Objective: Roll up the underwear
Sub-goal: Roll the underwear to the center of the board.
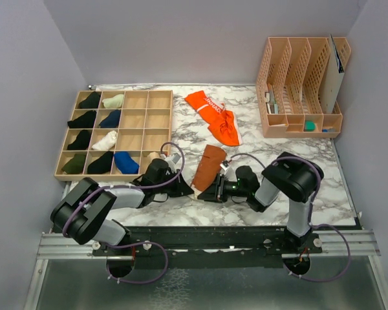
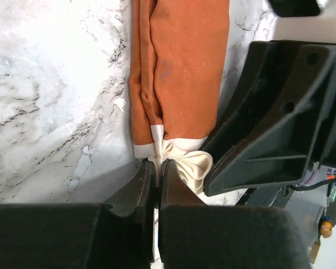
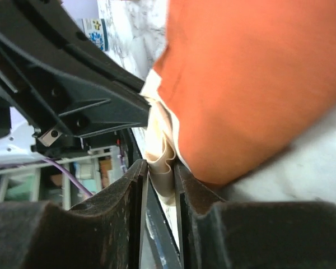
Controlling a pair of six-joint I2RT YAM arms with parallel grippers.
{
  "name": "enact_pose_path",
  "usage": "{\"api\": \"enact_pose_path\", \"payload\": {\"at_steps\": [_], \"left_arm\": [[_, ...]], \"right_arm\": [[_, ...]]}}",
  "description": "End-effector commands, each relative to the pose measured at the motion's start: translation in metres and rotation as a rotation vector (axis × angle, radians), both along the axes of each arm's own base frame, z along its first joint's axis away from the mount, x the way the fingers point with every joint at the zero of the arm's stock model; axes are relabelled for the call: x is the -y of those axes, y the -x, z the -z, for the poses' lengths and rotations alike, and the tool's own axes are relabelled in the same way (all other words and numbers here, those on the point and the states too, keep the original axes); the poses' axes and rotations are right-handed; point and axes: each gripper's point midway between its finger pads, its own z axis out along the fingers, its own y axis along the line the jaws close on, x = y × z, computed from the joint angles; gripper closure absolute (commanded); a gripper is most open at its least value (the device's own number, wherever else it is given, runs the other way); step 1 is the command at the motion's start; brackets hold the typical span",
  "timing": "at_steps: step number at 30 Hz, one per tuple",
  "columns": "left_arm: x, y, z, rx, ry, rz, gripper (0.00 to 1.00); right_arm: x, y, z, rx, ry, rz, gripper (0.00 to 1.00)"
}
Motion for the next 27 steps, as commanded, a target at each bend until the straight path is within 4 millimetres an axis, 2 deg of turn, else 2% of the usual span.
{"api": "enact_pose_path", "payload": {"at_steps": [1, 7, 9, 12, 16, 21, 24, 27], "left_arm": [[-0.015, 0.006, 0.025, -0.115, -0.108, -0.063, 1.00], [-0.007, 0.005, 0.014, -0.134, -0.123, -0.005, 1.00], [-0.005, 0.006, 0.010, -0.140, -0.114, 0.008, 1.00], [-0.003, 0.008, 0.008, -0.164, -0.113, 0.021, 1.00], [0.002, 0.008, 0.003, -0.197, -0.111, 0.035, 1.00], [0.006, 0.008, -0.002, -0.247, -0.128, 0.062, 1.00], [0.010, 0.007, -0.004, -0.267, -0.129, 0.079, 1.00], [0.010, 0.008, -0.003, -0.290, -0.146, 0.094, 1.00]], "right_arm": [[0.008, 0.002, 0.010, 0.176, 0.145, -0.111, 0.66], [0.028, -0.021, -0.006, 0.460, 0.358, -0.156, 0.51], [0.036, -0.023, -0.004, 0.506, 0.427, -0.194, 0.49], [0.039, -0.024, -0.015, 0.672, 0.444, -0.263, 0.46], [0.033, -0.021, -0.042, 1.092, 0.486, -0.321, 0.43], [0.019, 0.000, -0.069, 1.535, 0.461, -0.447, 0.44], [0.012, 0.012, -0.063, 1.698, 0.450, -0.575, 0.47], [0.008, 0.015, -0.048, 1.751, 0.479, -0.700, 0.51]]}}
